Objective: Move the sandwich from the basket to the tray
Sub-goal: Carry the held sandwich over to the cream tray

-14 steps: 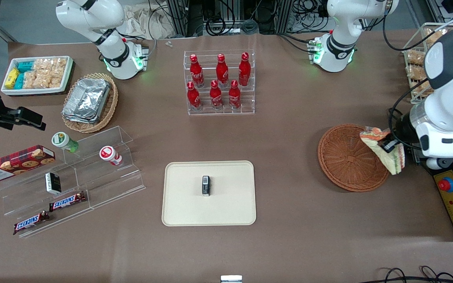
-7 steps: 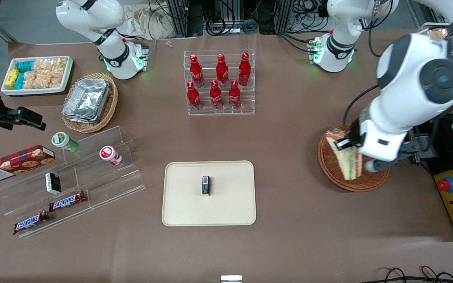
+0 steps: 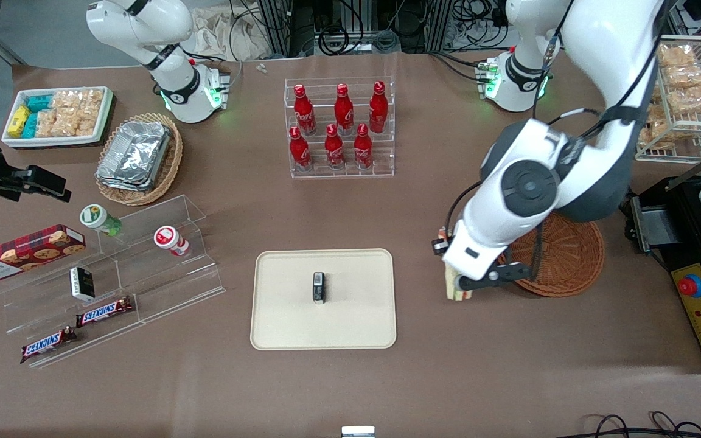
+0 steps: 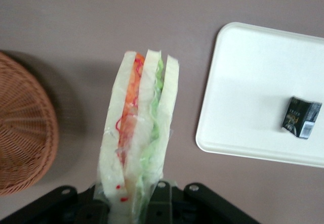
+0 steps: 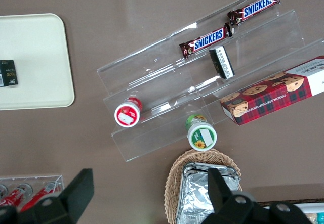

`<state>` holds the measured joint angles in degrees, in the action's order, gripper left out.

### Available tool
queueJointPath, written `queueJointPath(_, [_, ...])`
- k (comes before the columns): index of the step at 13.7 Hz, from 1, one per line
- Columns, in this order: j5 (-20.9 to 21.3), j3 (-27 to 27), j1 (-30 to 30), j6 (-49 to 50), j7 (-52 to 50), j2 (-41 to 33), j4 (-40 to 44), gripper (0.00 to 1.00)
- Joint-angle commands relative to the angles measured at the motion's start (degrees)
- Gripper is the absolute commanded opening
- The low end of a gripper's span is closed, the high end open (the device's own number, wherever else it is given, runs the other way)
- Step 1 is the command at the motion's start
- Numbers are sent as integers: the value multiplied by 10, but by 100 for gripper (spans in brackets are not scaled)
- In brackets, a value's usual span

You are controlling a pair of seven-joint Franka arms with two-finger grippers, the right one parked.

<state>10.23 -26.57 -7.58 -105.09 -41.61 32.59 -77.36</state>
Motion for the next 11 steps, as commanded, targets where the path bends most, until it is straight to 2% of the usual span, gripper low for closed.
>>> queueJointPath(1, [24,-1,-30,-41,21,72,32,8])
queueJointPath(5, [24,-1,-51,-184,22,145,41,8])
queueJointPath(9, [28,2,-86,-199,15,221,120,8])
queueJointPath(11, [30,38,-112,-201,14,224,124,8])
